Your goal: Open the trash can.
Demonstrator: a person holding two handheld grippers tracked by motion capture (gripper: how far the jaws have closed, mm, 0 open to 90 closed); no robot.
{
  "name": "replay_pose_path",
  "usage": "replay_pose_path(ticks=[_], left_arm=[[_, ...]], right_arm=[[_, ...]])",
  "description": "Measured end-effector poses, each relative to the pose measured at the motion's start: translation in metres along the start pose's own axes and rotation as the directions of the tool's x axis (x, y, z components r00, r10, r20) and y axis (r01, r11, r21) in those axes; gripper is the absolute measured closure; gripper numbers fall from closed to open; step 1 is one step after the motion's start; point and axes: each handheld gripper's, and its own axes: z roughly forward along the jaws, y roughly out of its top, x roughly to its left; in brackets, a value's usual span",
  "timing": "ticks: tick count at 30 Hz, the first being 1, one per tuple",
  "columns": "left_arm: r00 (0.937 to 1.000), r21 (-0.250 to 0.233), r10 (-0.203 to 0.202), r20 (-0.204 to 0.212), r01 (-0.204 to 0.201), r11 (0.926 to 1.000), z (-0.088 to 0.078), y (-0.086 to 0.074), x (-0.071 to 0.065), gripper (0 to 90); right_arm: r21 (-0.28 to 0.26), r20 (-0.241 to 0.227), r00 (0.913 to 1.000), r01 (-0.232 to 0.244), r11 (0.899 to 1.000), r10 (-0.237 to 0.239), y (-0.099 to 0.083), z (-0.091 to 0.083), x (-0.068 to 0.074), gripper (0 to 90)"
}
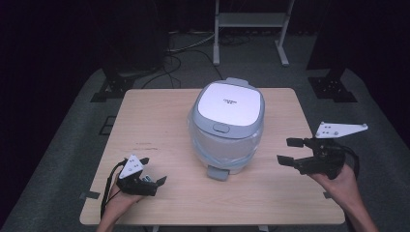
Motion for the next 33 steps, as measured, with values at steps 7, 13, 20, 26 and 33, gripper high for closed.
replay_pose_path(ticks=[7,13,20,26,33], left_arm=[[1.0,-0.003,-0.004,-0.002,0.004,1.0,-0.001,-0.001,0.001,4.2],[1.0,-0.006,-0.007,-0.002,0.007,1.0,-0.001,0.0,0.001,4.3],[1.0,-0.005,-0.006,0.0,0.006,1.0,-0.001,0.0,0.001,4.3],[1.0,-0.003,-0.004,-0.005,0.004,1.0,-0.001,0.0,0.001,4.3],[0.9999,-0.002,-0.009,-0.008,0.009,1.0,-0.002,-0.001,0.001,4.3]], right_arm=[[0.007,-0.016,0.9995,0.027,1.0,-0.027,0.019,0.002,0.007,23.6],[0.001,-0.035,0.9982,0.048,0.999,-0.048,0.034,0.001,0.014,26.3],[-0.004,-0.058,0.9954,0.076,0.997,-0.076,0.053,0.007,0.021,30.7],[-0.001,-0.082,0.9923,0.093,0.996,-0.092,0.067,0.016,0.025,36.6],[0.022,-0.103,0.9872,0.125,0.992,-0.122,0.079,0.032,0.031,47.2]])
